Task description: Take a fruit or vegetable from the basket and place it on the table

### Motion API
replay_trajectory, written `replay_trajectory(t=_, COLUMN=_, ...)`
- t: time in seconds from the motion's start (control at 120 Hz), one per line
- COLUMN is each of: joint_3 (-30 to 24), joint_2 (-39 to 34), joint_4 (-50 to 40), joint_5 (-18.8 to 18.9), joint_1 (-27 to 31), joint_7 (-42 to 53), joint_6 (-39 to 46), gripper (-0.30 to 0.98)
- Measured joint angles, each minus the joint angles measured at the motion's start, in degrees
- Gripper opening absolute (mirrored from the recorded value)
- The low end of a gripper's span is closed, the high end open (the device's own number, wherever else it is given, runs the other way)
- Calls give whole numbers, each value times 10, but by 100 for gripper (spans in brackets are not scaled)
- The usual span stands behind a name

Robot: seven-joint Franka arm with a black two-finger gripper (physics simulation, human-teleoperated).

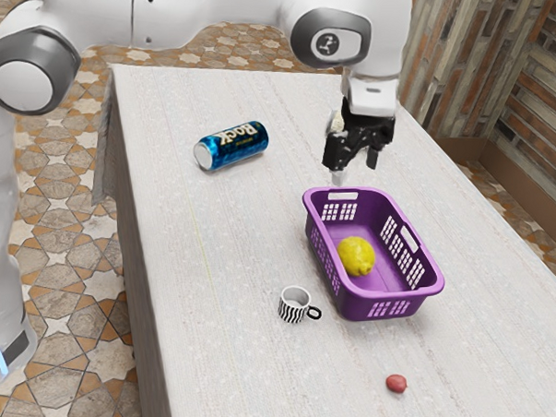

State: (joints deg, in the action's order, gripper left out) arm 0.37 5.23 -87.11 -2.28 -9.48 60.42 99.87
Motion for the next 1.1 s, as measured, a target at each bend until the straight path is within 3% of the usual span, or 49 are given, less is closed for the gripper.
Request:
replay_trajectory(t=0.15, joint_3=-7, joint_2=19, joint_4=-6, joint_5=38, joint_1=-41, joint_7=71, joint_6=30, gripper=68)
replay_trajectory(t=0.442, joint_3=-45, joint_2=108, joint_4=83, joint_5=79, joint_1=-41, joint_7=170, joint_6=23, gripper=69)
replay_trajectory(t=0.717, joint_3=-38, joint_2=127, joint_4=92, joint_5=37, joint_1=16, joint_7=231, joint_6=25, gripper=69)
replay_trajectory(t=1.1, joint_3=-30, joint_2=174, joint_4=80, joint_5=6, joint_1=26, joint_7=281, joint_6=67, gripper=69)
